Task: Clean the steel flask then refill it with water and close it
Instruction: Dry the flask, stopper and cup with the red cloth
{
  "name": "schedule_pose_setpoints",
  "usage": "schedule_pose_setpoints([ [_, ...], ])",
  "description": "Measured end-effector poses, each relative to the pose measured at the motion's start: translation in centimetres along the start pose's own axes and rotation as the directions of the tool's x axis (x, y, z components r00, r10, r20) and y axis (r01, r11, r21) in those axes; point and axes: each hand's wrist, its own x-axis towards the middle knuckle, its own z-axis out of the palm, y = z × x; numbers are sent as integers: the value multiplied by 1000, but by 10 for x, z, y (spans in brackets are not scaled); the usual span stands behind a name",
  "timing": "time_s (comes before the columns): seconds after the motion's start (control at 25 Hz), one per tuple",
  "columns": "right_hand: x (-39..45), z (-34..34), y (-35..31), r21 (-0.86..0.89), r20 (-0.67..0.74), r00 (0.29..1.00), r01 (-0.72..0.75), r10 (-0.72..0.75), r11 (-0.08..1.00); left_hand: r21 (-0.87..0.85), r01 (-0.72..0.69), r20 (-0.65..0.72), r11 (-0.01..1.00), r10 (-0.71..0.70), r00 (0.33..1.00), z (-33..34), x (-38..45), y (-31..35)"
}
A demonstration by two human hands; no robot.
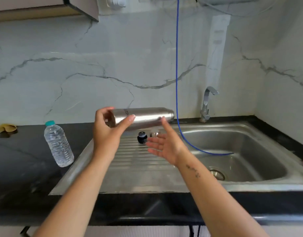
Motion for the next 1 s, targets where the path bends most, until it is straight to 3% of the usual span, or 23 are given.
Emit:
schedule_pose_setpoints([
  [0.08, -6, -18, -10, 105, -20, 995, 95, -94, 990, -128, 75, 70, 989, -66, 995, 14, -30, -11],
  [0.16, -16, -34, -17, 115, -62, 977, 209, -203, 971, -139, 95, 122, 986, -78, 989, 21, -54, -20],
  [0.28, -33, -49, -26, -142, -132, 930, 324, -342, 935, 114, 65, 301, 991, -97, 949, 27, -74, -41],
  [0.36, -39, -49, -28, -448, -128, 872, 374, -472, 812, 244, 59, 421, 968, -161, 893, 37, -79, -56],
  [0.44, -42, -44, -25, -702, -55, 802, 392, -594, 594, 303, 61, 465, 951, -203, 862, 54, -82, -64],
  [0.48, -43, -42, -22, -780, -16, 777, 384, -629, 494, 317, 51, 480, 947, -207, 853, 64, -85, -65],
  [0.56, -42, -42, -18, -841, 20, 759, 365, -650, 401, 313, 54, 501, 948, -213, 839, 80, -88, -67],
  [0.72, -37, -58, -11, -862, -6, 751, 331, -660, 384, 304, 80, 519, 949, -235, 822, 96, -90, -74],
  [1.0, -38, -65, -5, -869, 2, 806, 294, -592, 398, 291, 82, 493, 953, -223, 841, 102, -98, -85],
])
